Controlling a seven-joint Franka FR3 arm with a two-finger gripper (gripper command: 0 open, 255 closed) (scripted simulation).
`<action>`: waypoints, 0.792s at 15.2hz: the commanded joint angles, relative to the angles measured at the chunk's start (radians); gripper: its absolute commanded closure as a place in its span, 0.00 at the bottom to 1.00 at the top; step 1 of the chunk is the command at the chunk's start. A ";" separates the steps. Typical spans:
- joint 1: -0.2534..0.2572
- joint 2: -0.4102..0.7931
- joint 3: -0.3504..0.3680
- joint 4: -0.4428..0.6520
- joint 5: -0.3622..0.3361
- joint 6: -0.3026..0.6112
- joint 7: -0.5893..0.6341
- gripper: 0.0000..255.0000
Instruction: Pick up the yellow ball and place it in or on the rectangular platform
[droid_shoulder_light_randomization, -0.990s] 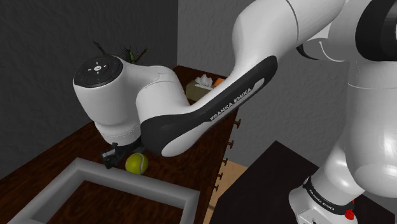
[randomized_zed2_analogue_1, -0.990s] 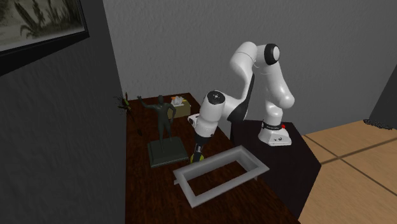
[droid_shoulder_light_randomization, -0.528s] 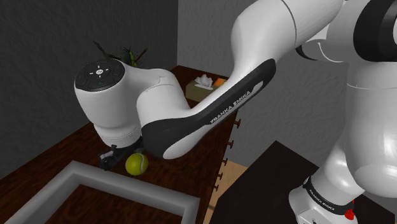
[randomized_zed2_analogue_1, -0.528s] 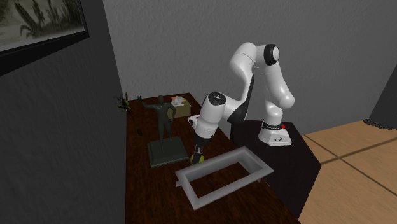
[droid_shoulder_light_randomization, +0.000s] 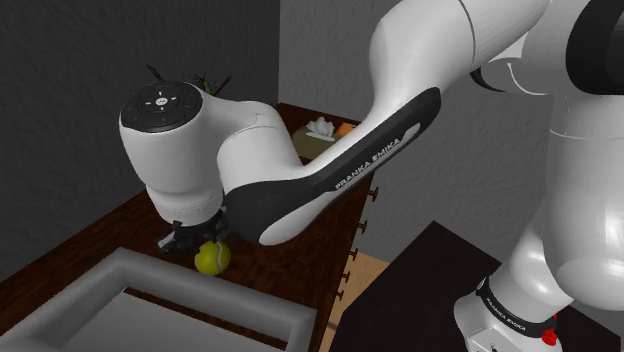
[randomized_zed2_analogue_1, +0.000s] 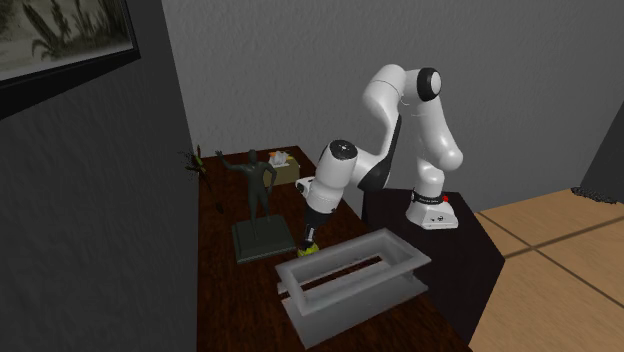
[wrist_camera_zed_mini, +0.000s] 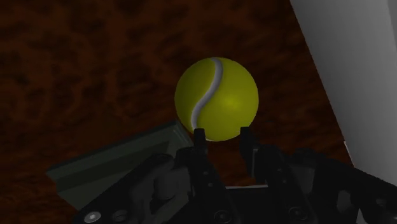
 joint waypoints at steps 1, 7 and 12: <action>-0.001 0.036 -0.008 -0.020 0.002 -0.030 0.001 1.00; 0.002 0.033 -0.008 0.002 0.014 -0.049 -0.016 1.00; -0.296 0.066 0.185 -0.007 0.416 0.040 -0.383 0.00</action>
